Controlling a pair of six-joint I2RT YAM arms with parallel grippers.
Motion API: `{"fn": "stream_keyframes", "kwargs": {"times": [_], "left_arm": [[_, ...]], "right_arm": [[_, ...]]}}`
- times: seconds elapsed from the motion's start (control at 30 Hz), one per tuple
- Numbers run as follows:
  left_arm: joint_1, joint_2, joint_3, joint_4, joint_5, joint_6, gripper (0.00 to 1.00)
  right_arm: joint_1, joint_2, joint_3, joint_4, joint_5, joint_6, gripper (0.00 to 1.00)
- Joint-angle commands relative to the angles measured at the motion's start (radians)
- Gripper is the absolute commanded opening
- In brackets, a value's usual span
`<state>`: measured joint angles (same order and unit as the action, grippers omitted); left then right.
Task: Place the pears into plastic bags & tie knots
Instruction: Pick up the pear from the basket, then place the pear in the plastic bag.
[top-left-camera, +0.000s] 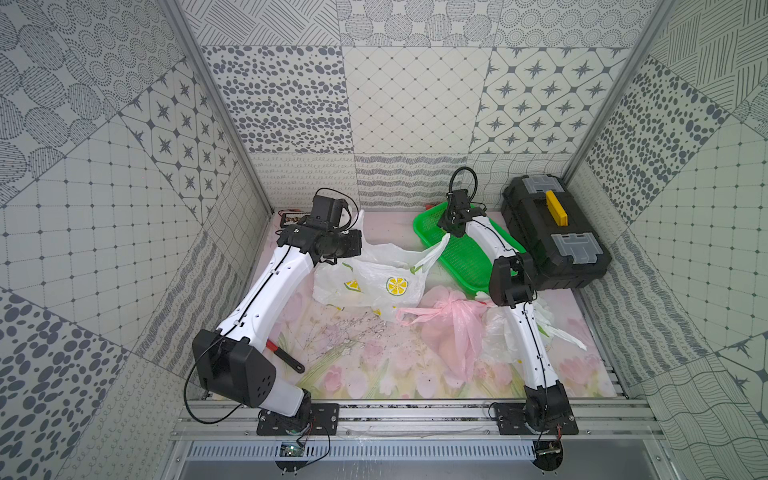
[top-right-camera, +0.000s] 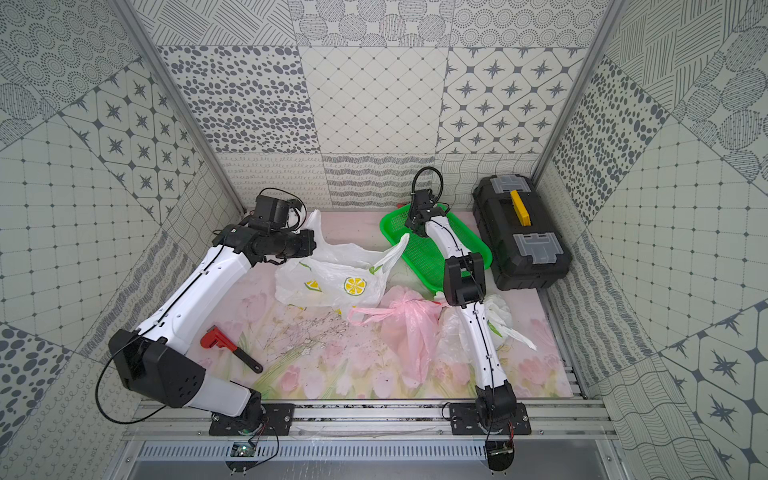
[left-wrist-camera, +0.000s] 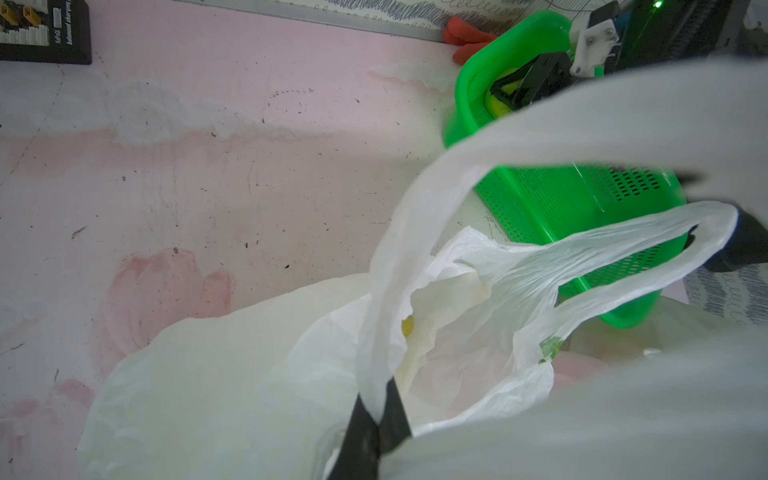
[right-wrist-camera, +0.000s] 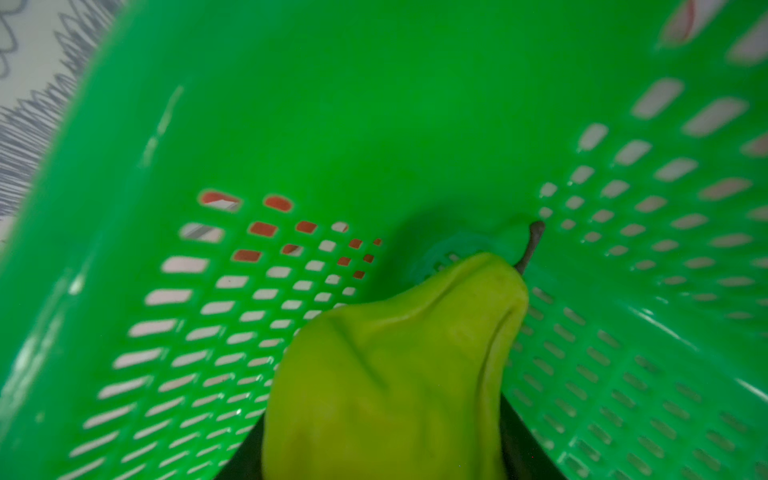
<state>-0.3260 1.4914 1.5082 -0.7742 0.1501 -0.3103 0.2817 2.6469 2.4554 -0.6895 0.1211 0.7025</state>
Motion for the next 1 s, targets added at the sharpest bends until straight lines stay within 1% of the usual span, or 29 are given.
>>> {"fn": "stream_keyframes", "kwargs": {"times": [0.0, 0.1, 0.17, 0.27, 0.4, 0.47, 0.53, 0.57, 0.7, 0.77, 0.83, 0.97], "left_arm": [[-0.008, -0.021, 0.005, 0.000, -0.013, 0.005, 0.00], [-0.008, -0.025, 0.017, -0.006, -0.019, 0.011, 0.00], [-0.008, -0.026, 0.025, -0.006, -0.021, 0.014, 0.00], [-0.008, -0.019, 0.045, -0.011, -0.011, 0.015, 0.00], [-0.008, -0.014, 0.060, -0.017, 0.010, 0.013, 0.00], [-0.011, -0.014, 0.056, -0.019, 0.021, 0.009, 0.00], [-0.015, -0.018, 0.050, -0.016, 0.026, 0.005, 0.00], [-0.016, -0.021, 0.046, -0.015, 0.028, 0.004, 0.00], [-0.021, -0.033, 0.035, -0.008, 0.030, -0.006, 0.00], [-0.024, -0.040, 0.029, -0.004, 0.029, -0.010, 0.00], [-0.025, -0.046, 0.027, -0.005, 0.028, -0.010, 0.00], [-0.028, -0.054, 0.027, -0.016, 0.027, -0.007, 0.00]], "right_arm": [[0.028, -0.156, -0.157, 0.070, 0.009, -0.079, 0.42], [0.056, -0.339, -0.376, 0.177, 0.010, -0.133, 0.38], [0.071, -0.454, -0.500, 0.220, -0.024, -0.158, 0.38], [0.100, -0.631, -0.634, 0.235, -0.078, -0.216, 0.38], [0.152, -0.823, -0.727, 0.194, -0.209, -0.291, 0.38], [0.211, -0.896, -0.729, 0.143, -0.262, -0.335, 0.37], [0.283, -0.930, -0.702, 0.079, -0.311, -0.384, 0.37], [0.310, -0.940, -0.692, 0.055, -0.368, -0.386, 0.37], [0.364, -0.936, -0.702, 0.064, -0.670, -0.307, 0.37], [0.379, -0.922, -0.711, 0.073, -0.781, -0.279, 0.36], [0.384, -0.912, -0.728, 0.071, -0.838, -0.269, 0.35], [0.384, -0.870, -0.743, 0.022, -0.902, -0.286, 0.35]]}}
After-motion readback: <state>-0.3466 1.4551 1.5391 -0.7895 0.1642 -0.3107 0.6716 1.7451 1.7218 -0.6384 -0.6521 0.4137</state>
